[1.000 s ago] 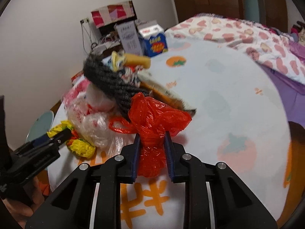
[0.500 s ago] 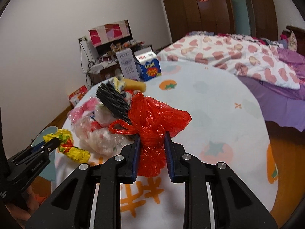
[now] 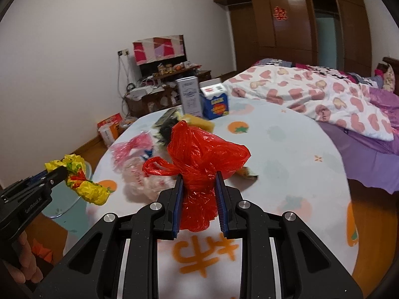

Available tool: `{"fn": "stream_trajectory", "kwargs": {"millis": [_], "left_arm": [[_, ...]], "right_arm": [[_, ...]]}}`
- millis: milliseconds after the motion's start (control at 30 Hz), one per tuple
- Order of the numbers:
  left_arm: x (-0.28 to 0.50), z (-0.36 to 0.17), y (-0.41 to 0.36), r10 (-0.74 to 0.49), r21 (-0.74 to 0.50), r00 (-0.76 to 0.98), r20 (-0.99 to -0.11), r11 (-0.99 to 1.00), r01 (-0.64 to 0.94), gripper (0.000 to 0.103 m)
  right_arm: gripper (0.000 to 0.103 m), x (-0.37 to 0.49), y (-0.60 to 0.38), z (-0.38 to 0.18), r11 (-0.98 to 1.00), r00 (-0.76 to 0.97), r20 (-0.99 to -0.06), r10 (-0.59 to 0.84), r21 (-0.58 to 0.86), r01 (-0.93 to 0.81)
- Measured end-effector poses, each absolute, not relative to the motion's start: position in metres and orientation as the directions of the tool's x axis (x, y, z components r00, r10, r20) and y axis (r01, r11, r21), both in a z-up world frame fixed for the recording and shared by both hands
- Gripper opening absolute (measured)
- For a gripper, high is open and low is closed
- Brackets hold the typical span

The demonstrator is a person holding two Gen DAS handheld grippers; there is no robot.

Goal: Collect trash
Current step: 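Carry the yellow wrappers with the left tool over the blue bin and release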

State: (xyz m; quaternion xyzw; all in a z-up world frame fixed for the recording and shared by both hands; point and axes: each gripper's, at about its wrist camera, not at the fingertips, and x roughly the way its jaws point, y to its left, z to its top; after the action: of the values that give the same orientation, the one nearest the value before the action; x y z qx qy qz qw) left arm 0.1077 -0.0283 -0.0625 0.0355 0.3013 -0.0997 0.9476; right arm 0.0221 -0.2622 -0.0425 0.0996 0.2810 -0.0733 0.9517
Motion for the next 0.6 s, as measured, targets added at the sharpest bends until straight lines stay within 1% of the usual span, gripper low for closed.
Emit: {"fn": "stream_trajectory", "kwargs": {"millis": [267, 600], "left_arm": [[0.109, -0.063, 0.018, -0.075, 0.018, 0.807, -0.586, 0.994, 0.105, 0.024], [0.119, -0.056, 0.075, 0.011, 0.035, 0.821, -0.571, 0.999, 0.012, 0.024]], "right_arm": [[0.025, 0.046, -0.225, -0.043, 0.984, 0.824, -0.567, -0.008, 0.144, 0.109], [0.025, 0.079, -0.164, -0.047, 0.991, 0.805, -0.587, 0.090, 0.134, -0.013]]}}
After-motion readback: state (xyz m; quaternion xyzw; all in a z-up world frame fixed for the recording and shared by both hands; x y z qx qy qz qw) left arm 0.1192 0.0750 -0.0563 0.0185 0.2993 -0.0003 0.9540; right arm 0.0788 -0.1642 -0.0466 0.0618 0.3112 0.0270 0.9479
